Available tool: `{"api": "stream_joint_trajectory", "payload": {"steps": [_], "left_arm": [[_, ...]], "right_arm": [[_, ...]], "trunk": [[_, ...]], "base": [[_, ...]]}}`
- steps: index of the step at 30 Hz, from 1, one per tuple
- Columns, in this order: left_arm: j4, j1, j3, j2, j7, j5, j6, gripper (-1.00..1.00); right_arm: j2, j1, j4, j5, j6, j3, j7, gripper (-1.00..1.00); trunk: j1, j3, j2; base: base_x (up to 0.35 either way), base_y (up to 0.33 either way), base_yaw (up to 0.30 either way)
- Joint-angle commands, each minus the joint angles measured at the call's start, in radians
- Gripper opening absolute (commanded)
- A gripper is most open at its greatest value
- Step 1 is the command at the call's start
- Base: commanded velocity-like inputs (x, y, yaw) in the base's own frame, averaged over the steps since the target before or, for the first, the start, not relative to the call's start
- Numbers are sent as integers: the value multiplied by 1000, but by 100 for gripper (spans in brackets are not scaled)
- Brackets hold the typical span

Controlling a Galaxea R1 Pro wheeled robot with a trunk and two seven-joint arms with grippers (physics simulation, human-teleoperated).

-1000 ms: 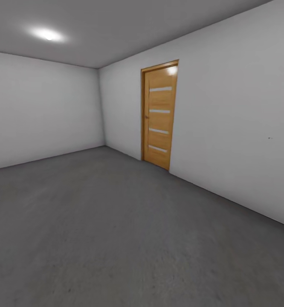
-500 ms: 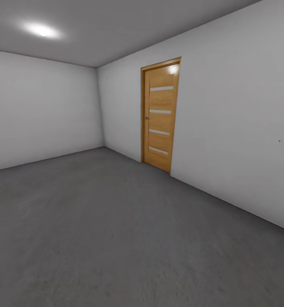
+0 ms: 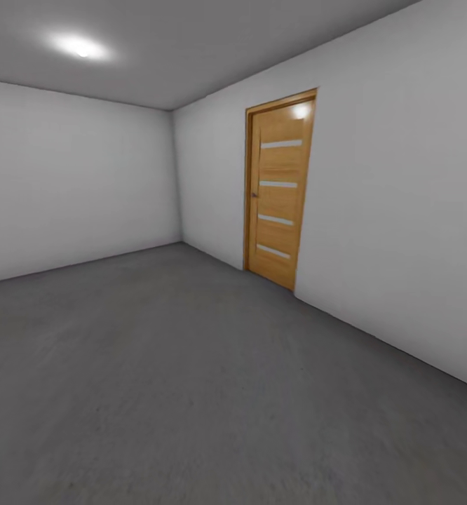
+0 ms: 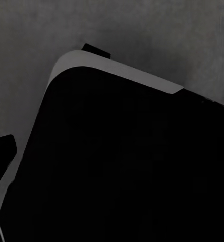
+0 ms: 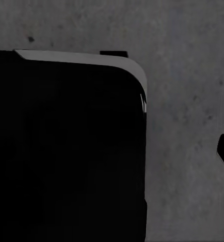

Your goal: Move the two storage containers from the living room to the garage. In the garage, place one container on the floor and stack the other container on top of it (either order is fine).

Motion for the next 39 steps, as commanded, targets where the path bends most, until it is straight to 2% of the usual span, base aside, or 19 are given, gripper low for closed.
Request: {"api": "stream_joint_trajectory", "payload": {"steps": [1, 12, 22, 39], "left_arm": [[0, 0, 9, 1, -2, 1, -2, 100], [0, 0, 9, 1, -1, 1, -2, 100], [0, 0, 9, 1, -2, 1, -2, 100], [0, 0, 9, 1, -2, 1, -2, 100]], "right_arm": [[-2, 0, 0, -1, -3, 1, -1, 100], [-2, 0, 0, -12, -5, -11, -1, 100], [-2, 0, 0, 1, -3, 3, -1, 100], [-2, 0, 0, 1, -3, 2, -1, 100]], "trunk": [[1, -1, 0], [1, -1, 0], [1, -1, 0], [1, -1, 0]], "base": [[324, 0, 16], [324, 0, 2], [324, 0, 0], [324, 0, 0]]}}
